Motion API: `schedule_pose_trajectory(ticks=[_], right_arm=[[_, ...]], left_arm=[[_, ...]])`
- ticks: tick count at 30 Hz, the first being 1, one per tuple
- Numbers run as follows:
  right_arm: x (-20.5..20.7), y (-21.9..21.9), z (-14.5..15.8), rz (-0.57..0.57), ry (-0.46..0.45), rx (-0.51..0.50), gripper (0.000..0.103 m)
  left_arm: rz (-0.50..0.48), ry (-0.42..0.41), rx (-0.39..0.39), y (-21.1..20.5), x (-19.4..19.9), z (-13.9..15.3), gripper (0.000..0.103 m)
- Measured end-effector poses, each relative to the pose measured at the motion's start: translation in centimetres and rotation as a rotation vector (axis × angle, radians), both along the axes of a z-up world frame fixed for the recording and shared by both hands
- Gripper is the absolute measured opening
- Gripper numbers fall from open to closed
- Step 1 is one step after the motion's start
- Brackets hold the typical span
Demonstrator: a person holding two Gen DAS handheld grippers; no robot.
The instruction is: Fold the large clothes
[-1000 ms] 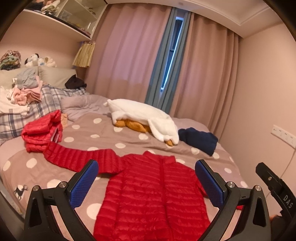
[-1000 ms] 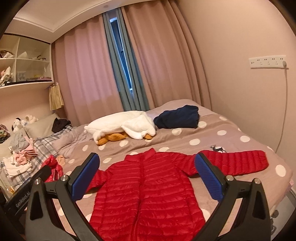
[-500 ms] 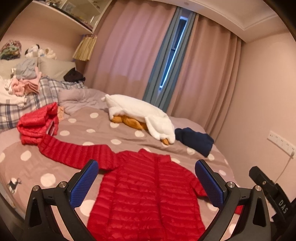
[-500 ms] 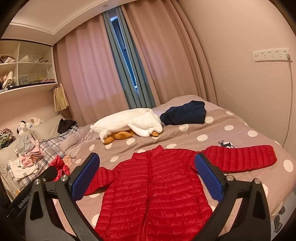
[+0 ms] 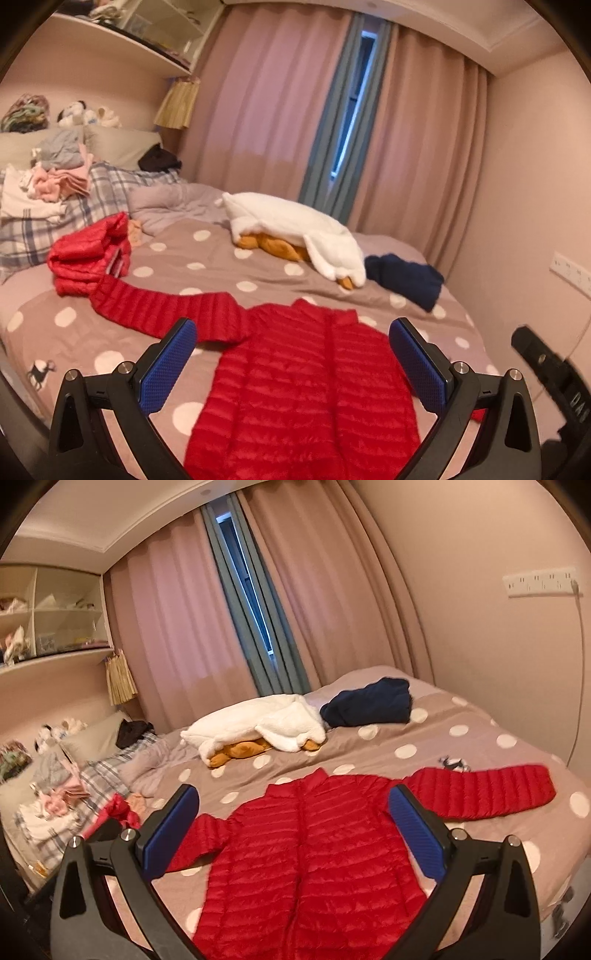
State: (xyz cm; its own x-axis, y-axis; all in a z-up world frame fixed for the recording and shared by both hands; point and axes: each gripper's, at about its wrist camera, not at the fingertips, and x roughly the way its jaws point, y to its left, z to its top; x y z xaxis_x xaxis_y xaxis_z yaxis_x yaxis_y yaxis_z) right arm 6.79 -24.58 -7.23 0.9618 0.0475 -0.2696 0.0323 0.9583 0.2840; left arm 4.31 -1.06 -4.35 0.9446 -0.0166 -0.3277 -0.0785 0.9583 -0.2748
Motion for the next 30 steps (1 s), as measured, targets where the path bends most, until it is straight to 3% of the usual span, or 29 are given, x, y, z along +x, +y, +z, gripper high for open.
schedule_pose_trajectory(ticks=[3,9,14,20,24,30], right_arm=[[0.1,0.4,0.0,-0.006,-0.002,-0.041,0.103],[0.4,0.1,0.1,-0.015,0.009,-0.059,0.103],[1.0,-0.1,-0.2,0.003,0.049,-0.043,0.103],[0.6,0.2,-0.3,-0.017,0.051,-0.05,0.103],[0.6,0.1,-0.2,-0.012,0.054,-0.047,0.103],[0.6,0.2,-0.2,-0.016,0.054,-0.051,0.103]], left_arm=[[0.033,0.007,-0.014,0.5,0.7,-0.1,0.103],[0.05,0.067,0.047,0.3,2.0,-0.9,0.103],[0.026,0.067,0.013,0.3,1.7,-0.9,0.103],[0.063,0.067,0.079,-0.5,1.8,-0.8,0.103],[-0.035,0.109,-0.016,0.0,2.2,-1.0,0.103],[-0.004,0.111,0.005,-0.3,2.1,-1.0,0.103]])
